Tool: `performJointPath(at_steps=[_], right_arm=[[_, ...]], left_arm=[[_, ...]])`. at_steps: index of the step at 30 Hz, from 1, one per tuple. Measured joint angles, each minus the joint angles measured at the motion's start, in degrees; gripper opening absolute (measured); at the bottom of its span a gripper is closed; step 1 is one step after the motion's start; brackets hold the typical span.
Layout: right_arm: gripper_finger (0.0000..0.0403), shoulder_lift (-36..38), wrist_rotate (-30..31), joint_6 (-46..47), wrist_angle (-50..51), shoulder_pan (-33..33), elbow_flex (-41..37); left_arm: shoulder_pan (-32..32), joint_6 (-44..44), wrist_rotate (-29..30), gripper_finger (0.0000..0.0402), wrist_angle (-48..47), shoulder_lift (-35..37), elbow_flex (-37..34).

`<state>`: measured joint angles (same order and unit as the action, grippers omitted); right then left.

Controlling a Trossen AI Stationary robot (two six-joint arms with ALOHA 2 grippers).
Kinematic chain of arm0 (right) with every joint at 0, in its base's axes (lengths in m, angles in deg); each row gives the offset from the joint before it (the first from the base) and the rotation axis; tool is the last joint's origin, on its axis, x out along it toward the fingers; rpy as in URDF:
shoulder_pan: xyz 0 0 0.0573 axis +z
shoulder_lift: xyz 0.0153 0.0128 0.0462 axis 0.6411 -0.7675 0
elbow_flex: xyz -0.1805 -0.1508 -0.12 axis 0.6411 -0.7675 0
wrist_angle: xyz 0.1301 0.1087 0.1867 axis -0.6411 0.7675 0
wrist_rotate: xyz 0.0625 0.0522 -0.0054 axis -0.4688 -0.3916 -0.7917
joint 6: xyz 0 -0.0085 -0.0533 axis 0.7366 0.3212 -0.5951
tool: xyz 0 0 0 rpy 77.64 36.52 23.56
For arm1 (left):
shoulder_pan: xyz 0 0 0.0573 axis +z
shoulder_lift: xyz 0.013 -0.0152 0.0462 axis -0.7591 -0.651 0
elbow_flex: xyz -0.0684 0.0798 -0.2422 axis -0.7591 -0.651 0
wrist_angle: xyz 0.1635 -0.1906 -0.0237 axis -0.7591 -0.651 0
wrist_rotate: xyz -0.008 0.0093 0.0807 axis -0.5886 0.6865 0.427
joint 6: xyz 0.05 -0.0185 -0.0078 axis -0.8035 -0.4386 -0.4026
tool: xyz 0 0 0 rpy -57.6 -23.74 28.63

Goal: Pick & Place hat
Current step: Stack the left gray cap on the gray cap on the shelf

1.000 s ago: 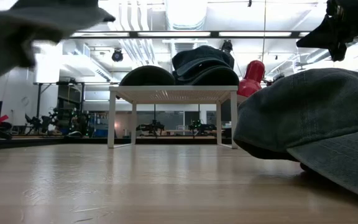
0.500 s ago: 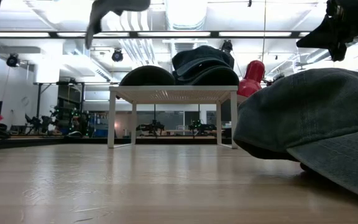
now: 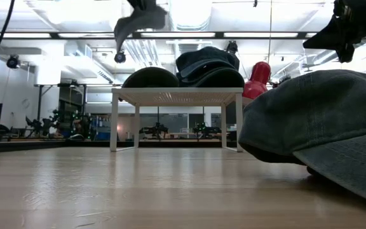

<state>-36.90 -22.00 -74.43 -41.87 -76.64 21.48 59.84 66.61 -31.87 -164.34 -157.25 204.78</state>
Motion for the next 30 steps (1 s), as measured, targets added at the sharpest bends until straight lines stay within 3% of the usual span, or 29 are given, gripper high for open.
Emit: performJointPath(at_steps=[9, 18, 23, 30], right_arm=[[0.0008, 0.0, 0.0, 0.0, 0.0, 0.0, 0.0], [0.0008, 0.0, 0.0, 0.0, 0.0, 0.0, 0.0], [0.0008, 0.0, 0.0, 0.0, 0.1, 0.0, 0.0], [0.0008, 0.0, 0.0, 0.0, 0.2, 0.0, 0.0]], left_arm=[[8.6, -5.8, -7.6, 0.0003, 2.3, -5.3, 2.7], [13.0, -7.1, -10.4, 0.0003, -7.5, -16.0, 16.1], [14.6, -7.6, -16.1, 0.0003, -4.7, -16.8, 11.9], [15.5, -5.3, -16.6, 0.0003, -7.6, -18.0, 11.4]])
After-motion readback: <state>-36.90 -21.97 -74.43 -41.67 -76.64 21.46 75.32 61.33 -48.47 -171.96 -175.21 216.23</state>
